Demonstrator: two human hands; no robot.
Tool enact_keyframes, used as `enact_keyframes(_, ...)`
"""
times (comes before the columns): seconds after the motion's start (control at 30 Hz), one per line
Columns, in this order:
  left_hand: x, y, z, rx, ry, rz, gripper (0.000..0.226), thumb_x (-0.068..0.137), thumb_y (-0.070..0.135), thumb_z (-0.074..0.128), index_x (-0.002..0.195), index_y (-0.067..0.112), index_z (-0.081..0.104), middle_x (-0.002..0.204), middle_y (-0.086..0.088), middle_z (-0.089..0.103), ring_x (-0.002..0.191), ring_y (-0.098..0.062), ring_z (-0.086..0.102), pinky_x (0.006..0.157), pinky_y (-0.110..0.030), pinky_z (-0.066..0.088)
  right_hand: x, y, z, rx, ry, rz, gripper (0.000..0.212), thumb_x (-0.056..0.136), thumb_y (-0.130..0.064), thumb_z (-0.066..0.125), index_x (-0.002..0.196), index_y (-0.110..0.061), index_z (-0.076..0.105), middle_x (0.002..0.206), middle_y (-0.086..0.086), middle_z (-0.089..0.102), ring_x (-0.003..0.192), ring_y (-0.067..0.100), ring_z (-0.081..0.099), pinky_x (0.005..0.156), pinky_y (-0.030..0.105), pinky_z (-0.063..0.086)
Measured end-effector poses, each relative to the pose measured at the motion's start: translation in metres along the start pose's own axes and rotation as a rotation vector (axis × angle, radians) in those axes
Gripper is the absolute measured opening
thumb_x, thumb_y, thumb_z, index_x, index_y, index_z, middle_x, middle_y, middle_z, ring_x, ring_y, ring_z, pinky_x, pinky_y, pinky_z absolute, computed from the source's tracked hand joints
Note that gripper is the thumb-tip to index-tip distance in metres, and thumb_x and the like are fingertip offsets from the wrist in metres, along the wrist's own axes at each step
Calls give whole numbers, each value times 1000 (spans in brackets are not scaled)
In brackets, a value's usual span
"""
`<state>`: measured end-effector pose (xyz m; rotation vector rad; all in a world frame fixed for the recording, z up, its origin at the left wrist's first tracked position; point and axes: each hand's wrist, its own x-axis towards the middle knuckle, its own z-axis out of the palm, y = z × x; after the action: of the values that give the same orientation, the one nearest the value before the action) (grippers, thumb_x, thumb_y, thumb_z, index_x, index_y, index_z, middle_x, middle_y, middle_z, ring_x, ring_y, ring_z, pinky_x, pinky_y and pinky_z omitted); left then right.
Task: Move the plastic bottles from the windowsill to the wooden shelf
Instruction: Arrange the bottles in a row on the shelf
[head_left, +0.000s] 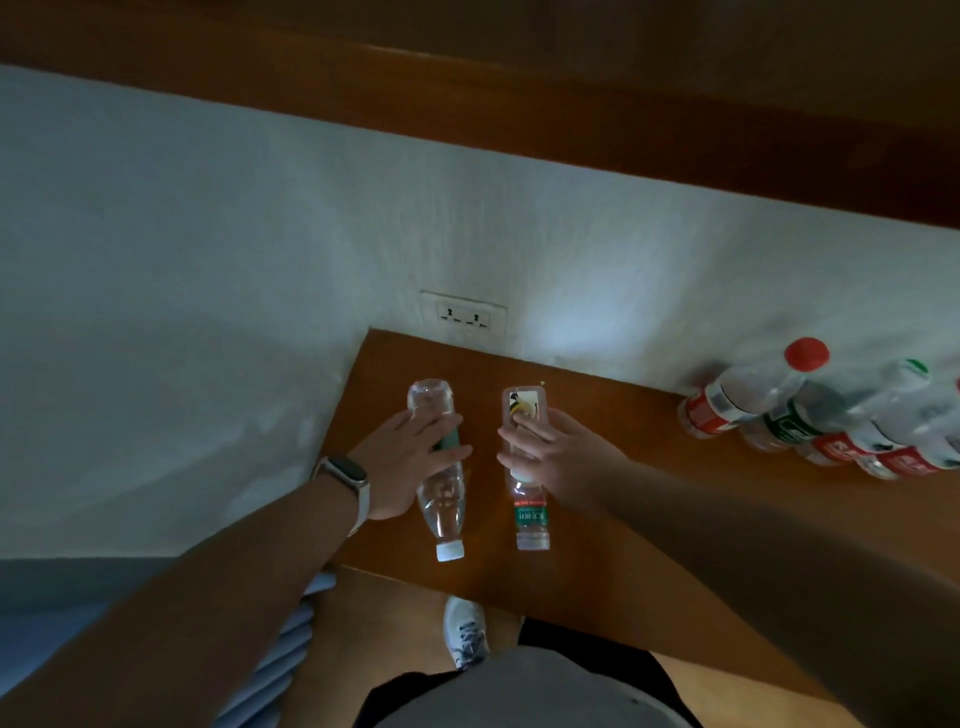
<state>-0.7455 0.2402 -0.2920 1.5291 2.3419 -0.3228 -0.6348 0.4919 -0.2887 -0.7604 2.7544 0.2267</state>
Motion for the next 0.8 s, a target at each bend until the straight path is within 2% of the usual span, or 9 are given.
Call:
enact_keyframes(0.07, 6, -1, 1, 46, -22, 45, 77, 92, 13, 60, 155, 36, 21, 166, -6, 6, 152, -30, -2, 122, -50, 10, 6, 3, 1, -37, -2, -33, 59, 87, -26, 69, 142, -17, 48, 154, 17, 36, 145, 39, 26, 112, 59, 11)
enact_keyframes(0.13, 9, -3, 2, 79, -25, 71, 73, 91, 15, 61, 153, 34, 27, 166, -7, 12, 152, -32, 1, 121, -51, 9, 10, 5, 3, -46, -17, -41, 54, 85, -31, 72, 133, -14, 56, 146, 18, 48, 140, 40, 36, 111, 62, 23)
enact_keyframes(0.27, 12, -7, 0, 111, -18, 106, 65, 92, 19, 62, 149, 32, 35, 162, -6, 24, 150, -33, 14, 119, -50, 14, 10, 6, 9, -14, -38, 23, 52, 83, -33, 75, 127, -12, 59, 133, 17, 60, 129, 39, 49, 106, 60, 37)
enact_keyframes(0.4, 13, -11, -2, 107, 3, 127, 63, 86, 40, 71, 142, 28, 46, 145, -4, 48, 136, -30, 39, 114, -53, 28, -4, 2, 14, 17, -56, 153, 55, 89, -29, 67, 138, -16, 47, 143, 13, 49, 135, 35, 41, 110, 54, 30)
enact_keyframes(0.47, 13, -10, -1, 105, -2, 114, 64, 81, 46, 74, 137, 27, 51, 137, -2, 53, 129, -27, 46, 110, -53, 34, -15, 1, 16, 56, -55, 230, 56, 92, -28, 64, 142, -19, 41, 148, 12, 44, 140, 33, 35, 113, 53, 25)
enact_keyframes(0.6, 10, -7, 0, 77, 54, 92, 61, 70, 45, 82, 124, 26, 59, 124, -1, 62, 115, -26, 57, 99, -53, 45, -38, -3, 15, 182, -30, 405, 67, 91, -36, 63, 149, -21, 33, 155, 8, 35, 145, 30, 26, 116, 50, 18)
enact_keyframes(0.7, 5, -5, 1, 48, 142, 90, 63, 57, 41, 92, 112, 22, 67, 110, -3, 68, 102, -27, 65, 87, -51, 55, -54, -8, 15, 286, 66, 531, 67, 90, -43, 63, 147, -23, 36, 153, 4, 38, 144, 27, 28, 118, 48, 18)
enact_keyframes(0.8, 2, -3, 2, -38, 265, 44, 61, 59, 41, 90, 112, 21, 67, 109, -2, 68, 100, -25, 66, 83, -48, 56, -65, -11, 16, 428, 143, 686, 68, 88, -45, 65, 147, -24, 36, 151, 1, 41, 142, 23, 30, 117, 45, 22)
